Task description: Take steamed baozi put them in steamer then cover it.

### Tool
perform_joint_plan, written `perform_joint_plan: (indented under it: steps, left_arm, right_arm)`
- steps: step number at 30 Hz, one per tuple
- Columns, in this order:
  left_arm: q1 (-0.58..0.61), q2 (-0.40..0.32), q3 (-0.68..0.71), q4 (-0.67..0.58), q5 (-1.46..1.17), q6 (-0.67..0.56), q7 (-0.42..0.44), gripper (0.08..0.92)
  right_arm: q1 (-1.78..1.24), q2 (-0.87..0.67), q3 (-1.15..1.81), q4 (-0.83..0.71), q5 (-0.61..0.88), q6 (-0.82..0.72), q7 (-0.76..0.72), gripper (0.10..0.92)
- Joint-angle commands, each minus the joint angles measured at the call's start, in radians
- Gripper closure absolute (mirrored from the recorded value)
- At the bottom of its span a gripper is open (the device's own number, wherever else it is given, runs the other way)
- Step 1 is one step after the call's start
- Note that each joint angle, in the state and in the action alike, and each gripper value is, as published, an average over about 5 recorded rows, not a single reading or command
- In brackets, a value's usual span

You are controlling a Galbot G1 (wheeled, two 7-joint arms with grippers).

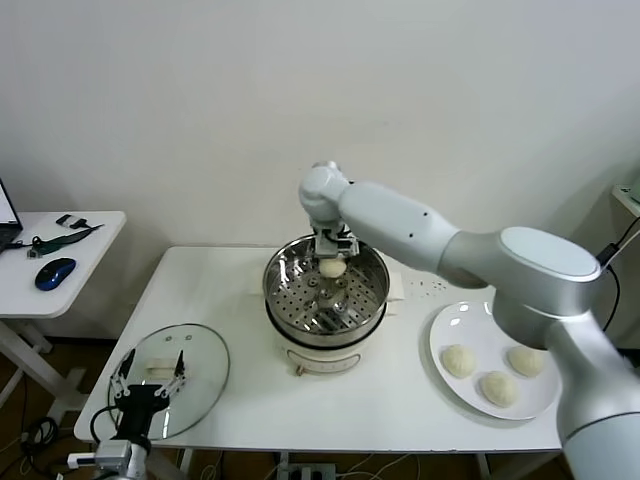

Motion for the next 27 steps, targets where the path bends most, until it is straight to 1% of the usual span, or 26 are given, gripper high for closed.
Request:
perform_joint_plan:
  steps: [1,5,7,18,21,23,25,27]
  left_arm:
    - [0.000,-0.005,0.007,0.000,0.007,0.001,-0.002,0.177]
    - [0.001,-0.009,0.012,-0.005,0.012,0.000,-0.003,0.177]
    - [0.003,-0.010,0.013,-0.006,0.013,0.000,-0.004,0.177]
    - [0.003,-0.010,0.026,-0.012,0.026,0.007,-0.016,0.177]
    - [0.000,-0.010,0.026,-0.021,0.025,0.014,-0.016,0.177]
    - [0.000,-0.011,0.027,-0.027,0.025,0.017,-0.016,0.177]
    - [0.003,-0.011,0.028,-0.032,0.027,0.017,-0.016,0.177]
    - [0.006,-0.011,0.031,-0.036,0.028,0.017,-0.016,0.177]
  right_arm:
    - [-0.055,0.027,0.029,-0.037,-0.088,0.013,0.021,0.296]
    - [-0.044,0.017,0.036,-0.017,-0.081,0.002,0.012,0.224]
    - [-0.023,0.000,0.030,0.011,-0.058,-0.007,-0.001,0.208]
    - [0.169,-0.176,-0.037,0.256,0.158,-0.052,-0.053,0.203]
    - [0.271,-0.256,-0.091,0.305,0.286,-0.103,-0.043,0.203]
    - [0.359,-0.332,-0.176,0.337,0.408,-0.171,0.007,0.203]
    - [0.445,-0.412,-0.296,0.388,0.540,-0.289,0.113,0.203]
    - [0.532,-0.492,-0.440,0.471,0.688,-0.460,0.229,0.203]
